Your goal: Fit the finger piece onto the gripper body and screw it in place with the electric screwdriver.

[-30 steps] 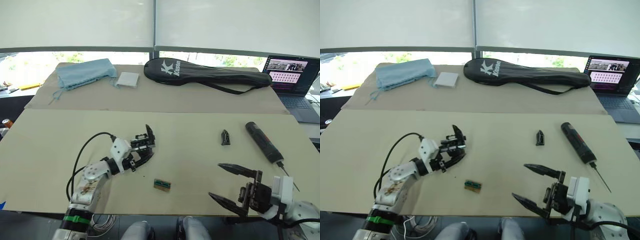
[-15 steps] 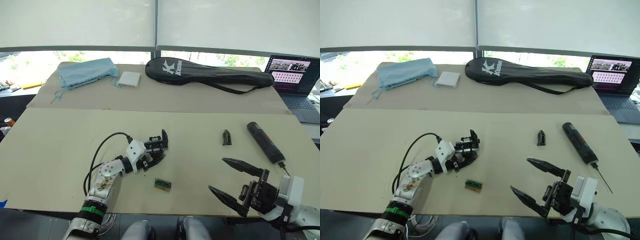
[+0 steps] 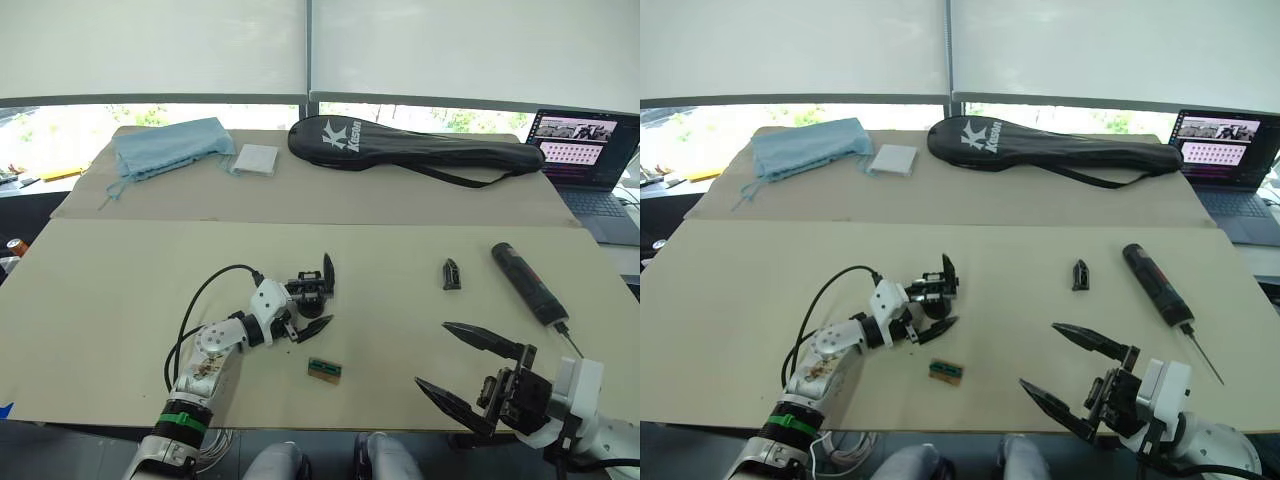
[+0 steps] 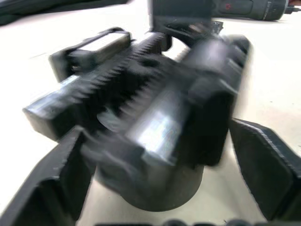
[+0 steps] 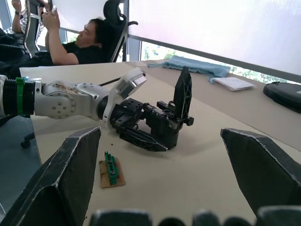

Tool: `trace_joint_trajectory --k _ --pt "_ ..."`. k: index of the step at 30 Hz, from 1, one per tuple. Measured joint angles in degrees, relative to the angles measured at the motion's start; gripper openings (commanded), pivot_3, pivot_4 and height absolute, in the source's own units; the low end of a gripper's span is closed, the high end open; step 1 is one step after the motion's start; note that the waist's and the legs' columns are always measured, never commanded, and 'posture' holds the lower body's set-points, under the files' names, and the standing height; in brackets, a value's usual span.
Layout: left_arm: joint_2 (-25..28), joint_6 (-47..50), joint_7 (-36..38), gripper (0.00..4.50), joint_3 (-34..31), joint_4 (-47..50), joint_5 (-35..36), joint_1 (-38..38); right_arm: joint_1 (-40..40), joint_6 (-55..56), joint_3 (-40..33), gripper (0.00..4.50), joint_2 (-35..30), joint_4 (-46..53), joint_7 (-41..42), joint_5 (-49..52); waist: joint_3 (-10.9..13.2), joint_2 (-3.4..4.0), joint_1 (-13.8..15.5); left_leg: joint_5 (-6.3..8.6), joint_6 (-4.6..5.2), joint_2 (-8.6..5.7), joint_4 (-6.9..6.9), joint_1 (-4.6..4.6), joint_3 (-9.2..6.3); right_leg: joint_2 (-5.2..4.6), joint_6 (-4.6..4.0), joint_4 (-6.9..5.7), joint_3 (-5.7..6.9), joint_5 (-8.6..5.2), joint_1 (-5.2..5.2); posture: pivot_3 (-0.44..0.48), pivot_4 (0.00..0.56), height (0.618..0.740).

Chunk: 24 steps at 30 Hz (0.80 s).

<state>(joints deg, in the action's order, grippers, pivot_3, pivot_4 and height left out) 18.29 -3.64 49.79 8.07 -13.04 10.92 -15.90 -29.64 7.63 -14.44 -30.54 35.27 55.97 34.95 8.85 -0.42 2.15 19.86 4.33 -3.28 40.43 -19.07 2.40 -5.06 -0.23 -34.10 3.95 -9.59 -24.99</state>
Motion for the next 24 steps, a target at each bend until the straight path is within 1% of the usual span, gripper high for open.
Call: trace_joint_trajectory --k 4,6,11,15,18,20,24 --pt "4.59 3.60 6.03 4.43 -0.41 -0.64 2.64 -1.61 -1.30 0.02 -0.16 4.50 0.01 0.43 -0.36 -0.17 -0.02 0.02 -0.33 -0.02 -0.01 0.02 0.00 0.00 0.00 0.04 0.00 -0.03 -0.01 0.00 -0.02 0.000 0.150 0.740" --pt "5.69 3.56 8.61 4.43 -0.63 -2.40 2.91 -2.94 -1.81 0.03 -0.19 4.50 0.04 0.56 -0.57 -0.28 -0.02 0.02 -0.22 -0.02 -0.01 0.02 0.01 0.00 0.00 0.04 0.00 -0.02 -0.01 0.00 -0.02 0.000 0.150 0.740" --pt "9.51 3.17 21.81 4.43 -0.44 -13.28 4.50 -10.98 -2.38 0.09 -0.08 4.50 0.17 1.21 -1.15 -0.95 -0.01 0.02 -0.03 -0.24 0.38 0.00 0.03 -0.09 0.00 0.10 -0.01 -0.01 0.01 0.00 -0.09 0.000 0.150 0.740" --pt "7.15 -1.43 27.78 4.43 0.07 -22.96 3.92 -17.01 -2.24 0.13 0.12 4.50 0.18 1.26 -1.12 -1.06 -0.01 0.01 0.15 -0.25 0.40 -0.02 0.31 -0.20 -0.01 0.10 0.00 0.00 0.06 0.00 -0.09 0.000 0.150 0.740" --pt "4.70 -6.75 29.53 4.43 0.69 -29.85 2.09 -20.84 -2.39 0.20 0.14 4.50 0.18 1.29 -1.10 -1.09 0.00 -0.02 0.05 -0.24 0.41 -0.03 0.38 -0.24 -0.01 0.10 0.02 0.02 0.06 0.02 -0.07 0.000 0.150 0.740" --pt "3.51 -10.01 30.25 4.43 0.75 -33.11 1.18 -22.55 -2.62 0.24 0.13 4.50 0.19 1.31 -1.12 -1.13 0.00 -0.03 0.04 -0.24 0.41 -0.02 0.38 -0.24 -0.01 0.09 0.02 0.01 0.05 0.02 -0.07 0.000 0.150 0.740" --pt "2.26 -12.60 32.12 4.43 0.84 -36.64 0.03 -24.11 -3.62 0.36 0.11 4.50 0.30 1.45 -1.31 -1.61 0.00 -0.03 -0.04 -0.24 0.41 0.02 0.38 -0.23 -0.01 0.10 0.01 -0.01 0.04 0.02 -0.09 0.000 0.150 0.740"
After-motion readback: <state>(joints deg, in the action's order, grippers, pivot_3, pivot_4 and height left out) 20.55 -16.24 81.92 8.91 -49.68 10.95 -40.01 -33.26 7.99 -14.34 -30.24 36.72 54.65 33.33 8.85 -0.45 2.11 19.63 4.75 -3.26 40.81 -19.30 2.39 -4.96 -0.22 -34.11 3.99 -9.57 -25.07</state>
